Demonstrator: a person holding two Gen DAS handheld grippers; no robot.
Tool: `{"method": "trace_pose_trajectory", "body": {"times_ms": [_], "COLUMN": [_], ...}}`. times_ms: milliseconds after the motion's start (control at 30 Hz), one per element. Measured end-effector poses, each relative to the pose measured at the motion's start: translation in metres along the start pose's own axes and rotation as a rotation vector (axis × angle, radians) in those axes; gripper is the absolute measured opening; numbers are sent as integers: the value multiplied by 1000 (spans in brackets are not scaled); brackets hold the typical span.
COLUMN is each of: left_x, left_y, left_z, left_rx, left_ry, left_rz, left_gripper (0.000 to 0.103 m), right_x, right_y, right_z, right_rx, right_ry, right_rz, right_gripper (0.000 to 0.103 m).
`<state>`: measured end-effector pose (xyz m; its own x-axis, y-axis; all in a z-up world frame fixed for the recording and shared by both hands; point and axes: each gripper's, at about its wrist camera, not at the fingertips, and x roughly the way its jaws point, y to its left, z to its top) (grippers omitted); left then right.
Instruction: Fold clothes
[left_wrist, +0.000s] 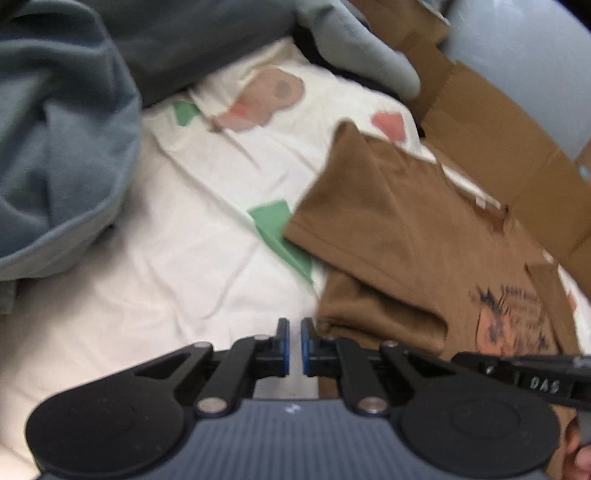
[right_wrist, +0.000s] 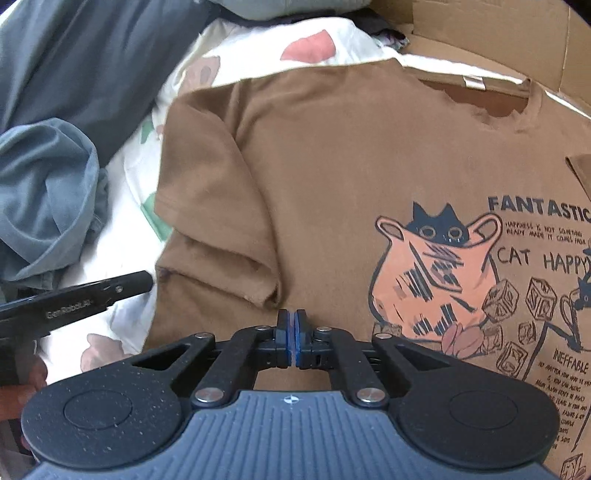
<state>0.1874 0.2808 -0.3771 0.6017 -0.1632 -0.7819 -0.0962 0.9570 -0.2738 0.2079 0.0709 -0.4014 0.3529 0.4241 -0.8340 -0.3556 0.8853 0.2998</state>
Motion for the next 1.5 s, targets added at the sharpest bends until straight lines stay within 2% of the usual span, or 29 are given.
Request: {"method": "trace_pose_trajectory", "body": {"times_ms": [67,133,367,600,733,800,833,867,900,967,1033,1100,1233,1333,1500], "left_x": [-4,-2,25,47,56,59,61,61,62,60,58,54,39,23,1], "left_y": [1,-2,-17,-17,-14,-16,-17,-17,-17,-16,-14,-14,-24,-35,-60], "left_z": [7,15,37,44,43,41,40,40,40,44,48,52,61,73,96], "left_rx": [-5,27,139,165,158,172,178,181,181,167,150,149,180,175,186], "left_ry": [-34,-59,-99,-75,-54,-49,-48,-45,-42,-27,-9,4,17,19,43], "left_rz": [-8,-13,12,42,30,30,33,36,37,34,30,19,14,-4,-34], "left_gripper": [13,25,27,29,35,35,35,35,34,23,5,4,3,3,3], "right_x": [-2,-3,-7,-8,-7,-5,-5,-5,-5,-6,-5,-1,-5,-14,-35], "right_y": [1,2,4,2,3,4,4,5,6,8,10,13,25,30,24], "right_z": [1,1,-1,-1,0,2,2,6,9,17,26,36,54,56,53], "right_rx": [0,-8,-18,5,-5,-9,-11,-21,-31,-51,-62,-100,-266,-329,-294], "right_ry": [-10,-16,-26,-29,-37,-41,-42,-53,-65,-90,-111,-97,-89,-100,-131], "right_rz": [10,12,12,25,32,34,35,35,35,36,49,89,135,163,188], "right_gripper": [5,5,6,6,6,11,17,31,39,39,39,39,39,44,50]}}
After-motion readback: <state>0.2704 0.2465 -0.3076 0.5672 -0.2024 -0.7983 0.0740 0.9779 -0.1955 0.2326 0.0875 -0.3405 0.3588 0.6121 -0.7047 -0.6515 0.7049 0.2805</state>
